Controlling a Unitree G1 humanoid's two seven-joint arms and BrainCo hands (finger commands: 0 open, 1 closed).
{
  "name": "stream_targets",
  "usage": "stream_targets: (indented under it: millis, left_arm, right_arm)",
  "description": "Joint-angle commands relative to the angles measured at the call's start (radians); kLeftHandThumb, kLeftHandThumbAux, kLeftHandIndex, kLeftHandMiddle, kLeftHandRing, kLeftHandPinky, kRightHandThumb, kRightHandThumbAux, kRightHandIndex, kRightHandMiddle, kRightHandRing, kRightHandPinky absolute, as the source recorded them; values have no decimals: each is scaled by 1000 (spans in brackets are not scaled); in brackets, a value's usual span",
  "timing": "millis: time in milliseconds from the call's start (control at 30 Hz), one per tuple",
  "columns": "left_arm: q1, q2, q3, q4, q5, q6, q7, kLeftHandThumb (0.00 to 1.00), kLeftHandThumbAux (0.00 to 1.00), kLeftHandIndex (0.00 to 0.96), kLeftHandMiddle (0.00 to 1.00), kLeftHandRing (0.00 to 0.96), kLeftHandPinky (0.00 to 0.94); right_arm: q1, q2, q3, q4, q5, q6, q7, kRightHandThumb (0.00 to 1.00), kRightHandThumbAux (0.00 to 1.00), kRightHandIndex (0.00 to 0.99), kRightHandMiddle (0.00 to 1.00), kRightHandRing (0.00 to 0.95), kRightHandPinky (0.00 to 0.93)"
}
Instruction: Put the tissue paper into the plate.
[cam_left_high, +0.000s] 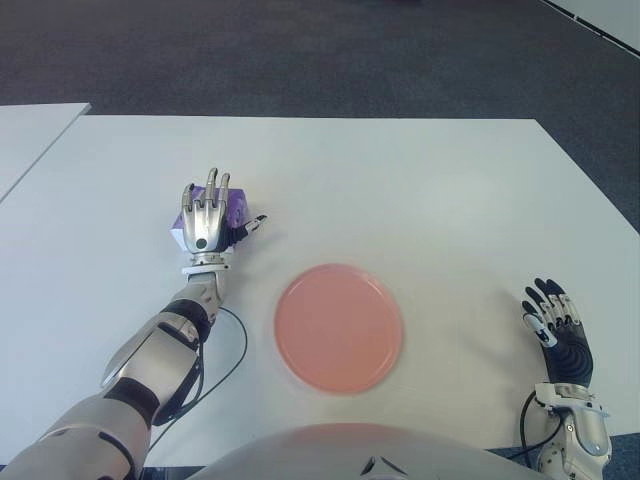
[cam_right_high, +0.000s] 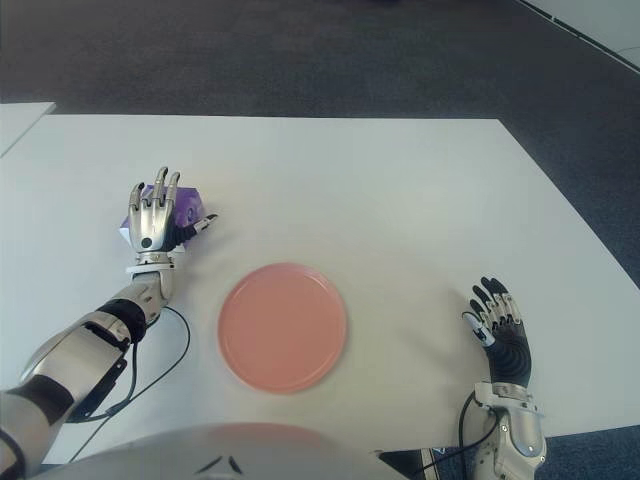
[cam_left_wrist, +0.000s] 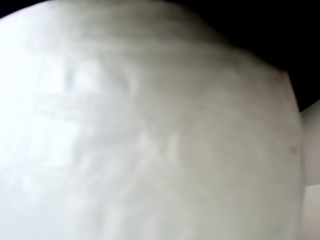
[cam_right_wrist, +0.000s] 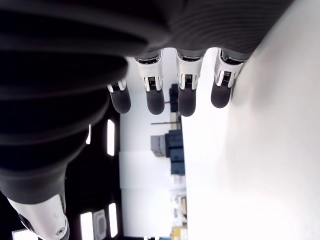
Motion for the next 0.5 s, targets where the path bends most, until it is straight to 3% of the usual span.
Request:
stream_targets:
  millis: [33, 500]
  left_arm:
    - [48, -2, -34, -1, 29, 17, -24, 197, 207, 0, 0, 0, 0]
    - [53, 29, -65, -17, 60, 40, -6, 174, 202, 0, 0, 0, 0]
  right_arm:
    - [7, 33, 19, 30, -7, 22, -7, 22, 689, 108, 124, 101, 109]
    - [13, 43, 28, 21, -14, 16, -17, 22, 689, 108, 124, 101, 109]
